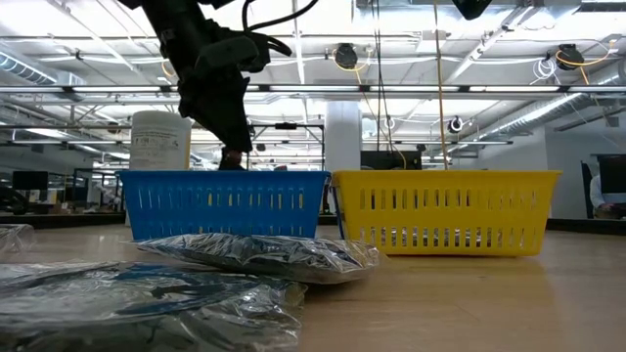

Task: Pick & Place Travel size toiletries
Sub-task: Put the gray deodorant into the left blue bin

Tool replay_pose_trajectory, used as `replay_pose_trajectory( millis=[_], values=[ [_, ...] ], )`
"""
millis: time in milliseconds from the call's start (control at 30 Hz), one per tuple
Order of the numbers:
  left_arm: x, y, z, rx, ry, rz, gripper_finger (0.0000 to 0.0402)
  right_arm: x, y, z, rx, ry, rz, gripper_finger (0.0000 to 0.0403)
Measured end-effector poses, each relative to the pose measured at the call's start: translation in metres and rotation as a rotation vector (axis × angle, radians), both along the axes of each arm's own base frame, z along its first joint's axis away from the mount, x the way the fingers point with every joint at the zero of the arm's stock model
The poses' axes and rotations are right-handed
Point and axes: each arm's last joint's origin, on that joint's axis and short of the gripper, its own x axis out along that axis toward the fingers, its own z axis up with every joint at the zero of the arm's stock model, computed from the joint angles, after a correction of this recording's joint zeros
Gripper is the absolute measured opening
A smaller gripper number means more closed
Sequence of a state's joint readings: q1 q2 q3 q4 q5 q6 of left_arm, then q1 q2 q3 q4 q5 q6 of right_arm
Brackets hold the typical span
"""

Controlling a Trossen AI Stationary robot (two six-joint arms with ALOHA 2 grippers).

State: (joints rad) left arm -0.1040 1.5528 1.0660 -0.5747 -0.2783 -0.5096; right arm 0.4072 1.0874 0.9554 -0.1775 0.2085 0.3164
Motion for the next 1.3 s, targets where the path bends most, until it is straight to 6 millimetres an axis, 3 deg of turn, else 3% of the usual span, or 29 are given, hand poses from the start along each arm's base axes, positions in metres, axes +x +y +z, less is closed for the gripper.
replay_pose_trajectory(
  millis=[667, 933, 1133, 1300],
  values=[
    [0.001, 0.001, 0.001, 0.051, -0.015, 0.000, 0.0113, 0.000, 0.000, 0.000, -0.097, -0.017, 0.040, 0.0130],
    [0.009, 0.004, 0.006, 0.074, -0.095, -0.006, 0.0113, 0.000, -0.004, -0.005, -0.260, -0.002, 0.028, 0.0130],
    [0.014, 0.018, 0.010, 0.110, -0.165, 0.092, 0.0113, 0.003, -0.030, -0.039, -0.439, 0.041, -0.268, 0.0130],
    [0.019, 0.025, 0.015, 0.100, -0.243, 0.135, 0.0113, 0.006, -0.064, -0.069, -0.452, -0.010, -0.472, 0.0130]
  ],
)
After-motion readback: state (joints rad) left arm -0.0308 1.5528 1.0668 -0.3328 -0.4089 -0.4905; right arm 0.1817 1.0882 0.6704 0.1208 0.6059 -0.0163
